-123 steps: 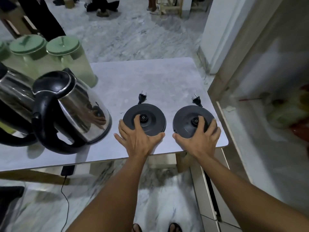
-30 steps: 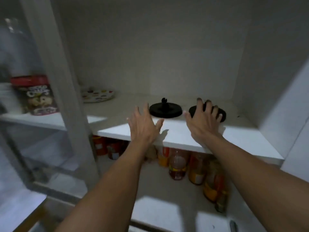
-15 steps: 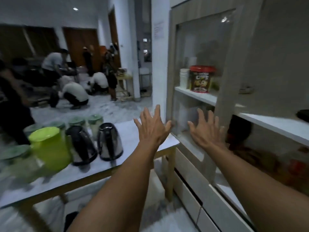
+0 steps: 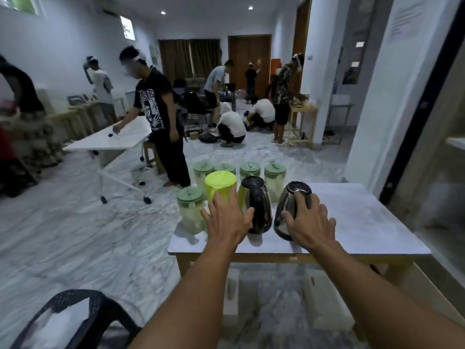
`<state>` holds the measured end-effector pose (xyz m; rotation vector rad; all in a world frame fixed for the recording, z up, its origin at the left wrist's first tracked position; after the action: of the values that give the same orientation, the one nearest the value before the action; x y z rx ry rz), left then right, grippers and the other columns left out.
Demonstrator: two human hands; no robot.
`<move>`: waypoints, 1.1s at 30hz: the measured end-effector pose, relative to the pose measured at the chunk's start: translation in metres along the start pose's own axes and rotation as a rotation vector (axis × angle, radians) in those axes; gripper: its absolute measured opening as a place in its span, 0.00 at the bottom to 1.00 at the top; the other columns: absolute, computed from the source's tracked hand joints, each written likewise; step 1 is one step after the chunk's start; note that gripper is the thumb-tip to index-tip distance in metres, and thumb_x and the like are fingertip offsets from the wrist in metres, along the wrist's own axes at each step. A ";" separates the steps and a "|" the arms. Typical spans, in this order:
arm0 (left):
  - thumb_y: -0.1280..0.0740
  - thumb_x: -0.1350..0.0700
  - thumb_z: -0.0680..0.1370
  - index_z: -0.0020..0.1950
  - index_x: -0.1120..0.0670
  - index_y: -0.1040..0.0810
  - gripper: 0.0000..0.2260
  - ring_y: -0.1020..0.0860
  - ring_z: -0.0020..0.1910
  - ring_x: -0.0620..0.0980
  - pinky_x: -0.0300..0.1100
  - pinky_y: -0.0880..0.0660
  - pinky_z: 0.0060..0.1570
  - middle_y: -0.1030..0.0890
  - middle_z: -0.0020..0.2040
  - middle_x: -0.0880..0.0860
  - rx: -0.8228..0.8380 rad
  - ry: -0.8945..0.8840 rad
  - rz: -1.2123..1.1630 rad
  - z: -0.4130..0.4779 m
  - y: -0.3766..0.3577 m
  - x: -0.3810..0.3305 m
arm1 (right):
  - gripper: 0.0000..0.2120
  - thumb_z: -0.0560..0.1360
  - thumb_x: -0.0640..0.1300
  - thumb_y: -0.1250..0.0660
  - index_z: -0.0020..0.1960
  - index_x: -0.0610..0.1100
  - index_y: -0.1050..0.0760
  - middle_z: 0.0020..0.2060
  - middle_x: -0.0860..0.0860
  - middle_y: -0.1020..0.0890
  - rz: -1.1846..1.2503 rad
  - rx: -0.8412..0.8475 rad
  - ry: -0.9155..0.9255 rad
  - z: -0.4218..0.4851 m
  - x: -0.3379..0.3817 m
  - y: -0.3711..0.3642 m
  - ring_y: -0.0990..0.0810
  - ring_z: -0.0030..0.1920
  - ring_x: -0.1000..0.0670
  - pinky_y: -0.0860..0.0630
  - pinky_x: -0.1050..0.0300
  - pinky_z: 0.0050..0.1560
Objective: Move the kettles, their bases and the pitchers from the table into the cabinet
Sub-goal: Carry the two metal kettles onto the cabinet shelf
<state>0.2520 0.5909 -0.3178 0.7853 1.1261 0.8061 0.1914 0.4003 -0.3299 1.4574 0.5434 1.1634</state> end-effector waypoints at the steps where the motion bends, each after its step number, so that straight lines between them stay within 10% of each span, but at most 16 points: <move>1: 0.38 0.37 0.76 0.79 0.46 0.45 0.34 0.40 0.75 0.63 0.65 0.47 0.73 0.41 0.77 0.61 0.012 -0.008 0.001 0.011 -0.003 0.005 | 0.29 0.78 0.61 0.42 0.76 0.54 0.45 0.77 0.45 0.45 0.009 0.002 -0.014 0.007 0.006 -0.006 0.41 0.74 0.36 0.38 0.33 0.67; 18: 0.31 0.40 0.74 0.75 0.57 0.40 0.36 0.31 0.69 0.62 0.58 0.35 0.68 0.31 0.71 0.59 0.210 0.159 -0.209 0.127 -0.169 -0.014 | 0.34 0.76 0.59 0.35 0.73 0.44 0.44 0.65 0.40 0.29 0.220 0.080 -0.404 0.134 -0.062 -0.101 0.25 0.61 0.35 0.26 0.41 0.57; 24: 0.31 0.48 0.77 0.61 0.60 0.24 0.19 0.21 0.55 0.61 0.47 0.26 0.50 0.18 0.55 0.59 0.199 0.482 -0.499 0.158 -0.223 -0.013 | 0.24 0.73 0.57 0.31 0.57 0.43 0.36 0.50 0.40 0.20 0.541 -0.043 -0.642 0.180 -0.087 -0.135 0.21 0.50 0.36 0.25 0.47 0.48; 33: 0.33 0.54 0.76 0.46 0.58 0.24 0.08 0.23 0.41 0.58 0.43 0.31 0.40 0.20 0.40 0.55 0.085 0.405 -0.603 0.175 -0.214 -0.017 | 0.18 0.74 0.54 0.29 0.49 0.41 0.30 0.34 0.50 0.27 0.713 -0.219 -0.637 0.198 -0.080 -0.131 0.24 0.42 0.40 0.29 0.51 0.41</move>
<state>0.4482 0.4489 -0.4515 0.3128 1.6600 0.4108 0.3679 0.2734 -0.4544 1.7630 -0.5721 1.1398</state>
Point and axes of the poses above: each hand's wrist, its own z-axis towards the middle knuckle, its own y-axis out of the back of the hand, x = y × z, the point moved 5 cm from there along z, towards the middle knuckle
